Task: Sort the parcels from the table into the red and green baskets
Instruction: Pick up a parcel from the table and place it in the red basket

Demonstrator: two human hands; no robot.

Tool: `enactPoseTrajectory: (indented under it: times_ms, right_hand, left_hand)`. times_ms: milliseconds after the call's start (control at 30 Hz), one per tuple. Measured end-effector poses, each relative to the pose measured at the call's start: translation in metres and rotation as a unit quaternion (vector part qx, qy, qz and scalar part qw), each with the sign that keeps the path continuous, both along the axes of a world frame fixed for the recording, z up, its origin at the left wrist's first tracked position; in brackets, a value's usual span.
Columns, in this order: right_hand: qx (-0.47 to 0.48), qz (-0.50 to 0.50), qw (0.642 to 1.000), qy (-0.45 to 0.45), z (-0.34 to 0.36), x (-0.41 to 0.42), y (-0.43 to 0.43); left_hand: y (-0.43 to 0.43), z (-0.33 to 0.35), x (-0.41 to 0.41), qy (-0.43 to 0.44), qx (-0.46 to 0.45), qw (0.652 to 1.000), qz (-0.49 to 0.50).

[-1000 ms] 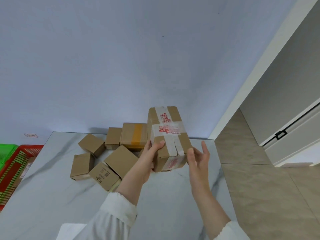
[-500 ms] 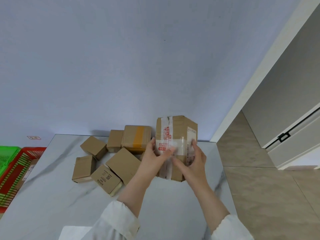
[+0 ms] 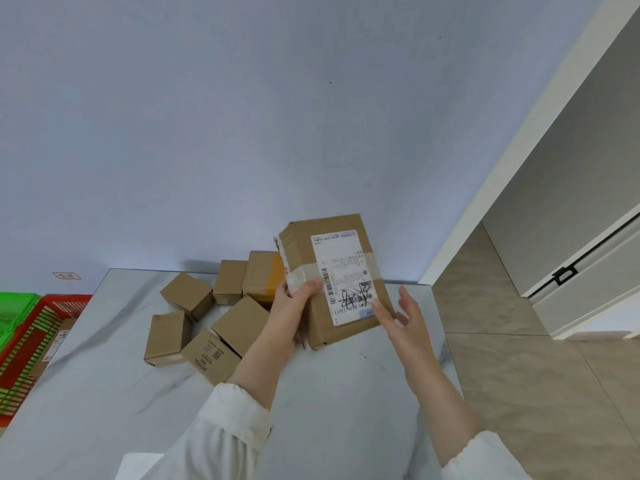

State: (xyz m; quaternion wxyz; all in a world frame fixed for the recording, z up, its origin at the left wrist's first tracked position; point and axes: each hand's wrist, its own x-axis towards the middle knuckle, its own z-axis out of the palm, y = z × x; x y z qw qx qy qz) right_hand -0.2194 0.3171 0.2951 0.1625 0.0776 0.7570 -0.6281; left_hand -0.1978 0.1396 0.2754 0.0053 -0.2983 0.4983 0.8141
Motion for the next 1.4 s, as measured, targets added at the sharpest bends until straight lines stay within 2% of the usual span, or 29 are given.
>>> enactPoseTrajectory:
  times_ms: [100,200,267,367,433,533,633,800,967,1067,1167,1300,1400]
  right_hand:
    - [-0.145,0.019,0.982,-0.119,-0.004,0.004,0.006]
    - [-0.216,0.029,0.967,-0.134,-0.008,0.005,0.002]
    - [-0.225,0.021,0.967,-0.119,-0.010,0.003,-0.001]
    - [-0.236,-0.013,0.967,-0.096,-0.015,-0.004,0.002]
    - [-0.222,-0.012,0.971,-0.085,-0.015,-0.009,0.008]
    - [-0.187,0.025,0.979,-0.077,-0.018,-0.015,0.023]
    - [-0.144,0.072,0.984,-0.080,-0.022,-0.015,0.034]
    - [-0.123,0.137,0.978,-0.095,-0.029,-0.019,0.040]
    - [-0.133,0.118,0.979,-0.101,-0.035,-0.019,0.039]
    - [-0.156,0.020,0.982,-0.101,-0.039,-0.008,0.032]
    - [-0.199,-0.021,0.972,-0.125,-0.046,0.015,0.019]
    - [-0.263,0.028,0.958,-0.106,-0.047,0.038,-0.004]
    - [-0.275,0.005,0.957,-0.093,-0.045,0.038,-0.006]
  left_hand:
    - [-0.002,-0.008,0.003,0.012,0.077,0.997,-0.005]
    - [0.006,-0.014,0.011,0.020,0.121,0.992,-0.019]
    - [0.008,-0.017,0.016,0.021,0.126,0.991,-0.041]
    - [0.007,-0.013,0.021,0.013,0.040,0.996,-0.078]
    - [-0.001,-0.010,0.023,0.016,0.004,0.999,-0.039]
    - [-0.023,-0.015,0.026,0.020,0.003,1.000,0.004]
    - [-0.037,-0.018,0.032,0.023,-0.021,0.996,-0.079]
    - [-0.035,-0.019,0.037,-0.008,0.016,0.991,-0.130]
    - [-0.030,-0.031,0.037,-0.020,0.063,0.997,-0.047]
    - [-0.018,-0.038,0.037,-0.023,0.134,0.990,0.038]
    - [0.002,-0.035,0.039,-0.008,0.138,0.986,0.097]
    - [0.036,-0.029,0.044,0.032,0.121,0.987,0.103]
    - [0.055,-0.027,0.051,0.033,0.117,0.988,0.096]
